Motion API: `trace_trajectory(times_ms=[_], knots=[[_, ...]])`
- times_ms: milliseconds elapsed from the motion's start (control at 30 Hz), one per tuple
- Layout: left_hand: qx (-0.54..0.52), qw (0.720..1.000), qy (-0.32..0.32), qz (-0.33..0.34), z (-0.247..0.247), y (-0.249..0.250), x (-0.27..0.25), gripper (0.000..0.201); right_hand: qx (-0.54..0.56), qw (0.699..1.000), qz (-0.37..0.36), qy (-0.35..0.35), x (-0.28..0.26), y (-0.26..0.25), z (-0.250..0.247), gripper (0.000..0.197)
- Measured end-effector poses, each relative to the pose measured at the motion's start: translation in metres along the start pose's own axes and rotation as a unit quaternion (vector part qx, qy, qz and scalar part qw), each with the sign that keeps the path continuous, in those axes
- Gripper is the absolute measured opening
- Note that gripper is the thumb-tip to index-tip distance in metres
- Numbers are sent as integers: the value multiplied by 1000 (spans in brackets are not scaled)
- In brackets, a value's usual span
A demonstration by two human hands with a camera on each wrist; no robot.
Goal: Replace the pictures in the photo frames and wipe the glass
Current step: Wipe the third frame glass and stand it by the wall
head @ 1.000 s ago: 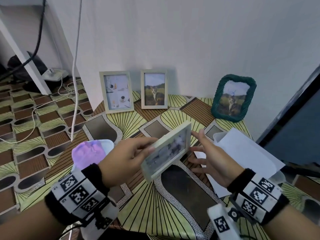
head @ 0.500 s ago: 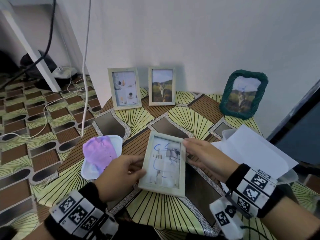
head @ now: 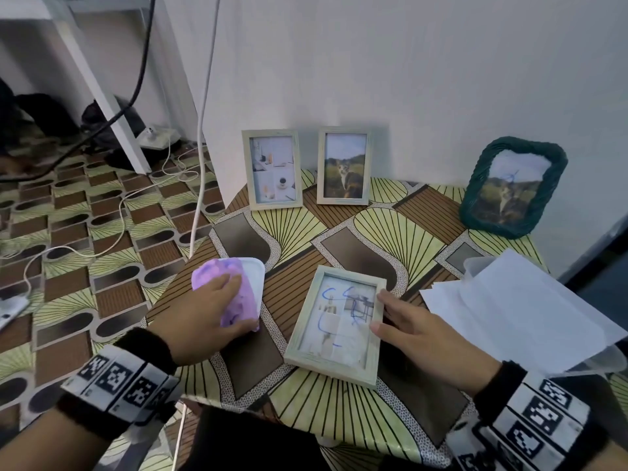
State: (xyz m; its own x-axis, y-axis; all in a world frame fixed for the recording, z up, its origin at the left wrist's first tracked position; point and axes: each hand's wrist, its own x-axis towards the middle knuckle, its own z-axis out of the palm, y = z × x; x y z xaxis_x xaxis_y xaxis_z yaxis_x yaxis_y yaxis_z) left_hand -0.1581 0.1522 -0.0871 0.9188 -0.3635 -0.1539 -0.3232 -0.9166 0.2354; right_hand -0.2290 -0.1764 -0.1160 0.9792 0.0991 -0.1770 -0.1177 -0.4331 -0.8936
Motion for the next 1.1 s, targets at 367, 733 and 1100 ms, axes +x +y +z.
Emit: trace_trajectory(times_ms=[367, 733, 1100], knots=[[80, 997, -10, 10, -2, -6, 5, 13, -38, 999, 22, -30, 5, -5, 0, 69], [-110, 966, 219, 78, -21, 27, -10, 38, 217, 971, 99, 32, 3, -21, -11, 33], [-64, 954, 7, 293, 13, 104, 15, 33, 263, 955, 100, 93, -17, -13, -23, 26]])
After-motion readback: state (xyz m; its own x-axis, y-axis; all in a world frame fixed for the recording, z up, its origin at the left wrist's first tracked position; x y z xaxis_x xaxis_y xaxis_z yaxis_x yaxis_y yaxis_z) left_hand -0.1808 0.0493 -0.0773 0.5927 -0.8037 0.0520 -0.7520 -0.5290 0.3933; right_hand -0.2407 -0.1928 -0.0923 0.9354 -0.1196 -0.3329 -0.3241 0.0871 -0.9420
